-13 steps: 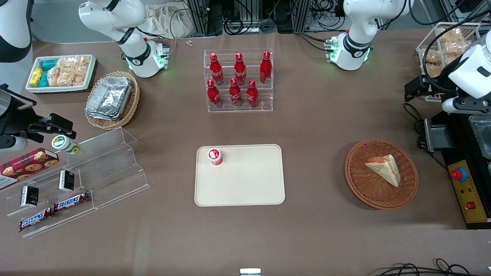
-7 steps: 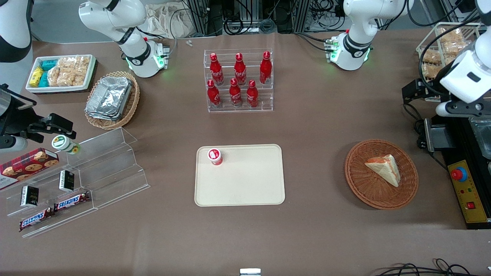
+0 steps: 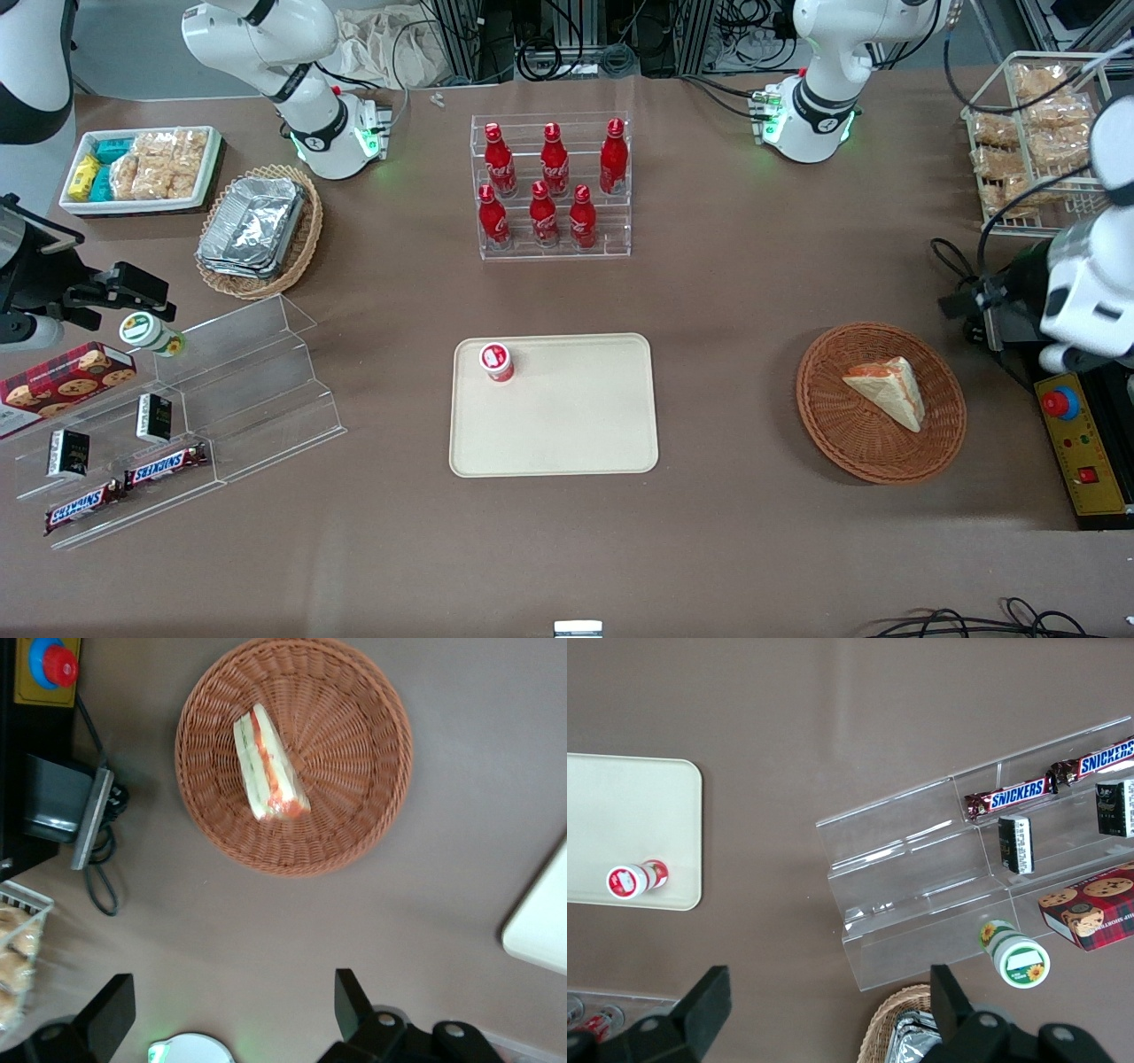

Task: Place sandwich from basket to tray
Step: 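Move the left gripper over the sandwich in the wicker basket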

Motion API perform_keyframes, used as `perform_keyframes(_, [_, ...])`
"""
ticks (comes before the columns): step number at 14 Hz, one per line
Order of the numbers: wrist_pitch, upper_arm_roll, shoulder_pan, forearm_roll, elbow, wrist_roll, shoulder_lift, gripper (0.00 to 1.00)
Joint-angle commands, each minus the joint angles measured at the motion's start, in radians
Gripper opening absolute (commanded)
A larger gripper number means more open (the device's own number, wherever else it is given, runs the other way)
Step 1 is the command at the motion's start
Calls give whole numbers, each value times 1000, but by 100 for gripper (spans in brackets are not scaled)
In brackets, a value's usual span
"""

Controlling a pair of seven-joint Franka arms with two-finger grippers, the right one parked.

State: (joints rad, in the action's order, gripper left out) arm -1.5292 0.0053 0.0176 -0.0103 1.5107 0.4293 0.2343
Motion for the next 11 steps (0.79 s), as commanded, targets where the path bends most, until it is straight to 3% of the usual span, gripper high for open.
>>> perform_keyframes(1, [-98, 7, -11, -31, 38, 205, 75, 100])
perform_keyframes(6, [-487, 7, -54, -63, 323, 347, 86, 100])
perform_keyframes(11, [-715, 5, -65, -42, 448, 403, 129, 100])
